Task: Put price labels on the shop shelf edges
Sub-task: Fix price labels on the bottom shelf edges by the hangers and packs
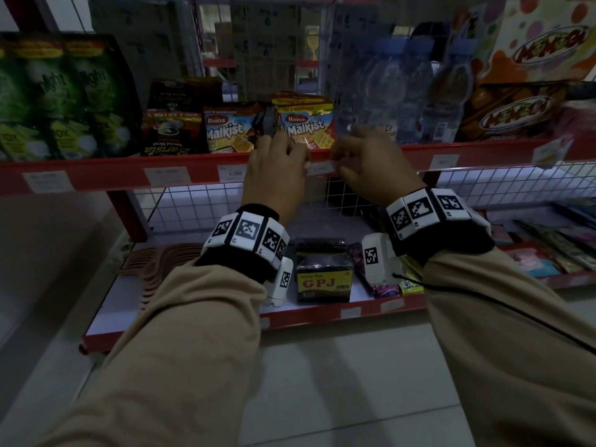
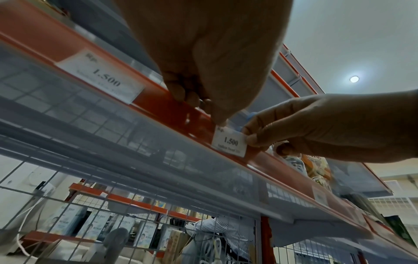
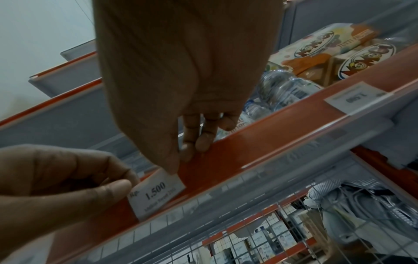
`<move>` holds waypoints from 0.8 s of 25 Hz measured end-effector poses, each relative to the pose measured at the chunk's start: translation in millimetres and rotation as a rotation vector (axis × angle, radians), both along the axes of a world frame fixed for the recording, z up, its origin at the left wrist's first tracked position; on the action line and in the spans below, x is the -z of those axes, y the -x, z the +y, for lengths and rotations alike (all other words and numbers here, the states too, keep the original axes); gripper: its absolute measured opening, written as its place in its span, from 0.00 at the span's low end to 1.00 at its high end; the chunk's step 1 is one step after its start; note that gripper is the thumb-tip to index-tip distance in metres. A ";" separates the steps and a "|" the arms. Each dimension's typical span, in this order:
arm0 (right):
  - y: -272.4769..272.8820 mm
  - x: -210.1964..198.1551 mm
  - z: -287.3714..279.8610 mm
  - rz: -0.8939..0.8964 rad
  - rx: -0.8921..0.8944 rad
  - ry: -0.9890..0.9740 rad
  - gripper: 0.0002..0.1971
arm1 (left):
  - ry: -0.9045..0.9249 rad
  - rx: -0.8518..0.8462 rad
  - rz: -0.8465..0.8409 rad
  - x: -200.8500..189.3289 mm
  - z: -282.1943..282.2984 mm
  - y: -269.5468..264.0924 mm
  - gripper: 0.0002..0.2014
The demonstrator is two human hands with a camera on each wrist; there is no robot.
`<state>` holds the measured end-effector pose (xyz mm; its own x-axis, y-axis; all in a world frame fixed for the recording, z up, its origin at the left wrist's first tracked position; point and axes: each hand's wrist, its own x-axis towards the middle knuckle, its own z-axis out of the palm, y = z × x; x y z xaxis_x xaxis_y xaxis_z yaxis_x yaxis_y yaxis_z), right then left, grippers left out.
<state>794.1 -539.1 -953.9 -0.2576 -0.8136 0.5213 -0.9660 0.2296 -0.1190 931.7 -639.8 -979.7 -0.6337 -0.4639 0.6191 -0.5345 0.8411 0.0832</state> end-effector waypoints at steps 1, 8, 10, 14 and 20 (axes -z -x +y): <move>-0.2 0.3 0.3 -0.007 -0.004 0.005 0.10 | 0.005 -0.004 -0.002 0.1 0.3 0.5 0.11; 0.1 1.5 1.4 0.010 0.010 -0.014 0.10 | 0.041 -0.004 -0.024 -0.3 -1.4 1.4 0.13; -0.7 1.0 1.5 0.025 0.017 -0.027 0.10 | 0.047 -0.009 -0.029 -0.3 -1.6 1.6 0.13; -2.9 1.7 5.0 0.000 -0.010 0.005 0.12 | 0.048 -0.012 -0.033 0.1 -1.3 1.4 0.11; -0.7 2.6 5.0 -0.030 -0.017 0.012 0.11 | 0.051 -0.022 -0.032 -0.1 -0.6 -0.7 0.12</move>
